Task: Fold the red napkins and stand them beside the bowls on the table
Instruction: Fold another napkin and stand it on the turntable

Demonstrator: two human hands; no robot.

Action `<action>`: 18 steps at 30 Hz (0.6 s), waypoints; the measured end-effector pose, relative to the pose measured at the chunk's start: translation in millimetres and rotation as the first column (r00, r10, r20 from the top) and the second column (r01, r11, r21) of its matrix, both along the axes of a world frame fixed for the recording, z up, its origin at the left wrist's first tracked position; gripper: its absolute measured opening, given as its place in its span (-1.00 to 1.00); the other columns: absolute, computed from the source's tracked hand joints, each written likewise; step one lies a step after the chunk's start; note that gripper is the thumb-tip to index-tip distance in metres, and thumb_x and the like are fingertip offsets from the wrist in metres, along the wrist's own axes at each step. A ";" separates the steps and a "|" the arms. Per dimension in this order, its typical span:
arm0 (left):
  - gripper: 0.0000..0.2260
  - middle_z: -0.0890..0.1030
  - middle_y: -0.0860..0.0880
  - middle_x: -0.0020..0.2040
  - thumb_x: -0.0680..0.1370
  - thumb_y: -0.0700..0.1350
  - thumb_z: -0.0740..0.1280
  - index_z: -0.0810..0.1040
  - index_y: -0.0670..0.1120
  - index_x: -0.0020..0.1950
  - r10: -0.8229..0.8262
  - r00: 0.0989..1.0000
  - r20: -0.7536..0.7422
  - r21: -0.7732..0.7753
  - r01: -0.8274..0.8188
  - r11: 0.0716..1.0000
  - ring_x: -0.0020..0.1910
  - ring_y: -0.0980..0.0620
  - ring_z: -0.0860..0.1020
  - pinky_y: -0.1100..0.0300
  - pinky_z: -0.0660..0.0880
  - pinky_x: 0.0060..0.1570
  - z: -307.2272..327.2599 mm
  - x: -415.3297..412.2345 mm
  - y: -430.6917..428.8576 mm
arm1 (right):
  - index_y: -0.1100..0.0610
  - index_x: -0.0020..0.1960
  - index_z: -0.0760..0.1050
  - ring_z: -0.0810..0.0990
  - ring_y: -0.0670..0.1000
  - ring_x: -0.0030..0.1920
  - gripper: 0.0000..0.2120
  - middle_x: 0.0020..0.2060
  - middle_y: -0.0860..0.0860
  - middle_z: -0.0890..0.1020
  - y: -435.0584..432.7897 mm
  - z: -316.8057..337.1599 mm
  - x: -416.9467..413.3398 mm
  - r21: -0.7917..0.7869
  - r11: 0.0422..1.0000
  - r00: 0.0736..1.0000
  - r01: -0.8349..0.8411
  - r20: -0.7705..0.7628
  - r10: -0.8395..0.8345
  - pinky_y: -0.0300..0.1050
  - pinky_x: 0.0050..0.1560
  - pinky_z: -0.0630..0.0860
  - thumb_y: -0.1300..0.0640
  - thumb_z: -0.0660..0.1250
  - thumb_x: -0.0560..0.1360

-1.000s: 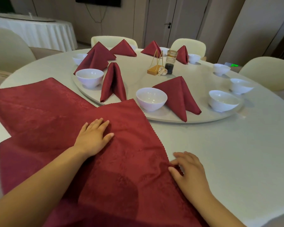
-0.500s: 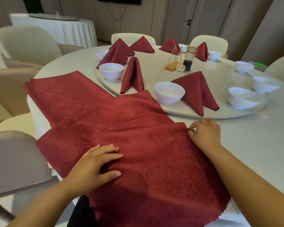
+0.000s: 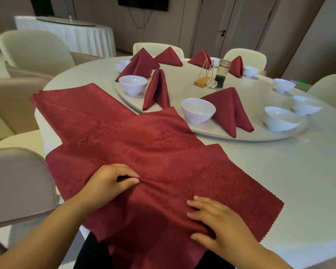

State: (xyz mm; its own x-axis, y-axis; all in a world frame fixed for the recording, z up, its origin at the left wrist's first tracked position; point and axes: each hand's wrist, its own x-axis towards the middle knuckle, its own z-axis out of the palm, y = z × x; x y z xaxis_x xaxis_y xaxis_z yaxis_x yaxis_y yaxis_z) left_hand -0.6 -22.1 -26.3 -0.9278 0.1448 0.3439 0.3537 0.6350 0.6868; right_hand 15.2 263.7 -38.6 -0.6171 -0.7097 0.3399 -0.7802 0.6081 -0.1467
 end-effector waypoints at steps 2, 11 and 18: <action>-0.89 0.57 0.42 -0.18 0.27 0.24 0.26 0.50 0.49 -0.28 -0.040 0.999 0.001 0.005 0.040 0.999 -0.14 0.35 0.55 0.51 0.39 -0.10 8.5 3.0 0.9 | -0.11 -0.08 0.46 0.52 -0.22 0.07 -0.74 -0.06 -0.20 0.64 1.1 3.5 2.1 -0.091 0.995 0.998 -0.036 0.043 0.040 -0.39 0.07 0.43 -0.21 0.08 0.53; -0.84 0.57 0.30 -0.33 0.41 0.01 0.43 0.60 0.29 -0.30 -0.019 0.999 0.048 -0.135 0.025 0.990 -0.10 0.15 0.48 0.36 0.35 -0.01 31.6 -45.0 4.8 | -0.01 -0.34 0.54 0.49 -0.28 -0.39 -0.74 -0.48 -0.21 0.57 -0.1 71.9 -54.1 -0.404 0.838 0.799 0.367 0.598 -0.061 -0.40 -0.24 0.37 0.31 0.39 0.41; -0.72 0.43 0.22 -0.20 0.45 -0.10 0.42 0.43 0.20 -0.35 0.085 0.992 0.093 -0.245 -0.060 0.968 -0.03 0.12 0.36 0.27 0.25 0.08 4.6 -87.9 11.3 | 0.05 0.12 0.49 0.42 -0.06 0.17 -0.70 0.10 0.02 0.58 -22.7 52.8 -65.6 -0.236 0.964 0.993 0.120 0.005 -0.122 -0.35 0.24 0.19 -0.05 0.21 0.47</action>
